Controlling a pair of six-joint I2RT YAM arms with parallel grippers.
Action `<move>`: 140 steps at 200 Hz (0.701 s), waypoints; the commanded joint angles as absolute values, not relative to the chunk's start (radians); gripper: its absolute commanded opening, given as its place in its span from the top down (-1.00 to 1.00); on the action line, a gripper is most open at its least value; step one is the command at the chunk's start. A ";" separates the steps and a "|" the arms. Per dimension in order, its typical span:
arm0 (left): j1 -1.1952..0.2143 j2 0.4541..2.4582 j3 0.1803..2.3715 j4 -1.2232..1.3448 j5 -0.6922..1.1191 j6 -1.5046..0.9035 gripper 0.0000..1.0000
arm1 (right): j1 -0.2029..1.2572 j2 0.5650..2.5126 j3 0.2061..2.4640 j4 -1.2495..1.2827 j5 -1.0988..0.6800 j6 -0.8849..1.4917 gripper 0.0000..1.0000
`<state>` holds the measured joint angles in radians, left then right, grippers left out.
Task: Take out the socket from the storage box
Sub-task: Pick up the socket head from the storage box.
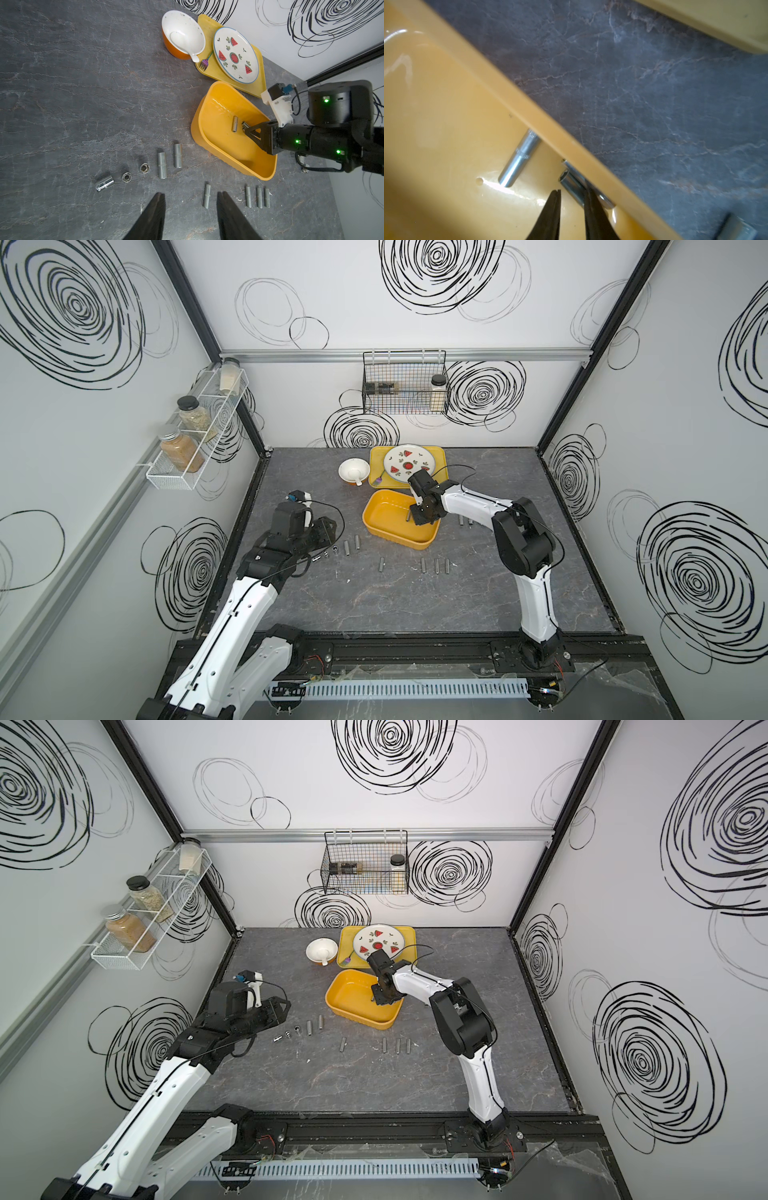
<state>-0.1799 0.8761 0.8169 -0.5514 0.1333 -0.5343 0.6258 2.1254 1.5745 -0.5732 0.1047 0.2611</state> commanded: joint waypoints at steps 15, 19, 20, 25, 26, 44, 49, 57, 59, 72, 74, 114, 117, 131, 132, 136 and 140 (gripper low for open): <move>-0.162 0.877 0.802 -0.507 0.152 -0.516 0.04 | 0.651 2.198 1.574 -0.649 0.026 0.271 0.52; -0.159 0.877 0.802 -0.505 0.154 -0.514 0.04 | 0.652 2.199 1.574 -0.648 0.020 0.276 0.52; -0.159 0.877 0.802 -0.505 0.155 -0.515 0.04 | 0.652 2.199 1.574 -0.648 0.020 0.278 0.52; -0.156 0.879 0.802 -0.505 0.158 -0.514 0.04 | 0.652 2.202 1.574 -0.649 0.018 0.283 0.53; -0.155 0.879 0.802 -0.505 0.159 -0.515 0.04 | 0.653 2.202 1.574 -0.648 0.018 0.283 0.53; -0.148 0.886 0.802 -0.505 0.166 -0.512 0.03 | 0.654 2.214 1.574 -0.656 0.020 0.296 0.54; -0.148 0.887 0.802 -0.505 0.168 -0.511 0.03 | 0.655 2.217 1.573 -0.658 0.024 0.298 0.54; -0.148 0.888 0.802 -0.505 0.171 -0.510 0.04 | 0.655 2.222 1.573 -0.661 0.034 0.303 0.55; -0.147 0.888 0.802 -0.504 0.172 -0.509 0.04 | 0.654 2.223 1.573 -0.663 0.038 0.304 0.55; -0.145 0.890 0.802 -0.506 0.173 -0.509 0.03 | 0.656 2.228 1.574 -0.668 0.053 0.311 0.55; -0.146 0.890 0.802 -0.506 0.173 -0.509 0.03 | 0.656 2.229 1.573 -0.669 0.054 0.312 0.56; -0.142 0.891 0.801 -0.505 0.177 -0.509 0.03 | 0.661 2.173 1.573 -0.629 0.048 0.338 0.73; -0.141 0.892 0.802 -0.504 0.178 -0.509 0.03 | 0.661 2.170 1.574 -0.629 0.047 0.339 0.74; -0.140 0.894 0.801 -0.506 0.178 -0.509 0.03 | 0.661 2.149 1.608 -0.628 0.044 0.350 0.76; -0.140 0.894 0.802 -0.506 0.178 -0.508 0.03 | 0.661 2.148 1.609 -0.629 0.043 0.351 0.77; -0.138 0.893 0.801 -0.506 0.178 -0.508 0.03 | 0.661 2.140 1.614 -0.629 0.043 0.354 0.77; -0.139 0.893 0.801 -0.506 0.177 -0.510 0.03 | 0.661 2.133 1.617 -0.629 0.040 0.358 0.78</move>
